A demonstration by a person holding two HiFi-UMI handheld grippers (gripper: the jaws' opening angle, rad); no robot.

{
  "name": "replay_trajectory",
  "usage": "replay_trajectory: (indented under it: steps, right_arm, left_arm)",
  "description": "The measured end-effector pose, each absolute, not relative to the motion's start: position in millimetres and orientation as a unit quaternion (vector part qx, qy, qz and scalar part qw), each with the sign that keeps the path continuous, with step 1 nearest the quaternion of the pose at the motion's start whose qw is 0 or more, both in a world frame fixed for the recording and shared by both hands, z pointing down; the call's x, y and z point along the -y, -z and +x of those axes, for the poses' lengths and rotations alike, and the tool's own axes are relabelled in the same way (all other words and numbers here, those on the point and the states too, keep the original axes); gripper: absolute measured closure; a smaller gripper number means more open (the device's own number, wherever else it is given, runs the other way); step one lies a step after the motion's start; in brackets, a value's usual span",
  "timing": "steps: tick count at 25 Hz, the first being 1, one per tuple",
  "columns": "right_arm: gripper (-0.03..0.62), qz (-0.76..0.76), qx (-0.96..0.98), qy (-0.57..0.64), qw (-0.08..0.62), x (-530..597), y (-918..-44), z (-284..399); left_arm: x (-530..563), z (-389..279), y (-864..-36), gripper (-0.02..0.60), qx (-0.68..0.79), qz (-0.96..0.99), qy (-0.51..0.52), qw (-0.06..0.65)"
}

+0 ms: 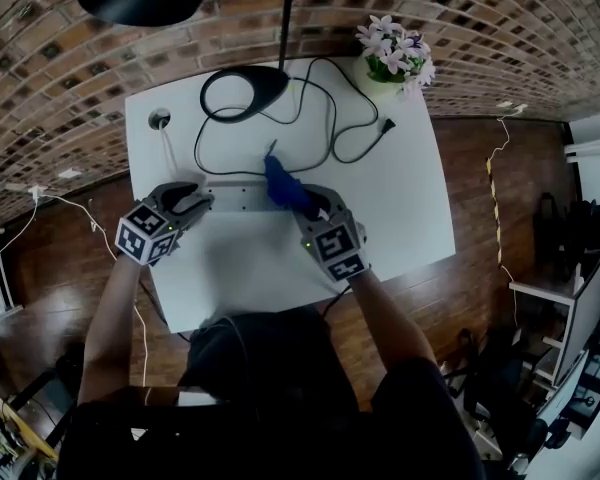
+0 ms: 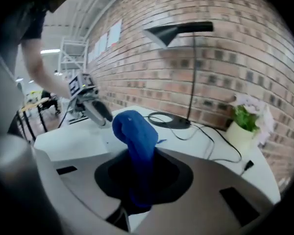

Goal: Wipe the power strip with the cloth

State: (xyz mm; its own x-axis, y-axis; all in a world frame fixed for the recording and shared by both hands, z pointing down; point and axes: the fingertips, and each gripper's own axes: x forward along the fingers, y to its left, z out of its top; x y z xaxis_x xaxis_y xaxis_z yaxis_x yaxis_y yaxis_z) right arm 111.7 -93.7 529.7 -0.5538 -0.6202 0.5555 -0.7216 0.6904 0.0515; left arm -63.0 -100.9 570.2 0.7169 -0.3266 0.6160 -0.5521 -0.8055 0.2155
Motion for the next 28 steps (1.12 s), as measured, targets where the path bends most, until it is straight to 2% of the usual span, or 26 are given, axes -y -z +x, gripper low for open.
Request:
replay_trajectory:
  steps: [3,5,8,9,12,14,17,19,21,23,25,28]
  right_arm:
    - [0.528,0.458,0.839,-0.181,0.23,114.4,-530.4,162.5]
    - [0.53,0.456,0.835,-0.242,0.19,115.6,-526.7,174.9]
    - [0.53,0.349,0.875,-0.322,0.09,97.8,-486.6,150.3]
    - [0.531,0.307,0.886,-0.342,0.058,89.8,-470.4,139.8]
    - [0.531,0.241,0.892,-0.383,0.019,72.5,-447.7,122.5]
    - [0.531,0.248,0.893,-0.372,0.055,67.2,-462.3,120.9]
    - [0.53,0.279,0.893,-0.296,0.194,58.1,-505.0,124.5]
    - [0.528,0.28,0.879,-0.283,0.262,48.6,-527.9,128.9]
    - [0.522,0.316,0.858,-0.309,0.262,49.4,-536.7,145.7]
    - [0.512,0.383,0.833,-0.335,0.217,62.0,-536.1,173.2]
    - [0.48,0.427,0.813,-0.343,0.197,70.9,-537.1,196.0]
    - [0.476,0.436,0.811,-0.31,0.236,72.7,-540.5,208.6]
  left_arm:
    - [106.7,-75.1,-562.6,0.411,0.28,0.903,-0.281,0.166]
    - [108.6,-79.3,-555.2,0.411,0.287,0.903,-0.289,0.134]
    - [100.8,-76.6,-547.3,0.4,0.253,0.904,-0.338,0.074]
    - [95.2,-76.3,-550.4,0.363,0.233,0.901,-0.363,0.055]
    - [79.4,-75.3,-570.9,0.331,0.179,0.882,-0.436,0.003]
    - [76.2,-69.8,-585.3,0.329,0.154,0.87,-0.467,-0.023]
    - [78.4,-60.1,-599.5,0.322,0.139,0.862,-0.486,-0.041]
    - [78.0,-58.2,-601.5,0.342,0.132,0.862,-0.488,-0.045]
    - [77.5,-58.2,-602.2,0.342,0.128,0.864,-0.484,-0.044]
    - [77.7,-57.4,-601.8,0.341,0.126,0.871,-0.475,-0.023]
    - [80.1,-56.2,-597.1,0.347,0.13,0.881,-0.454,0.029]
    - [88.3,-54.0,-586.8,0.365,0.137,0.895,-0.407,0.125]
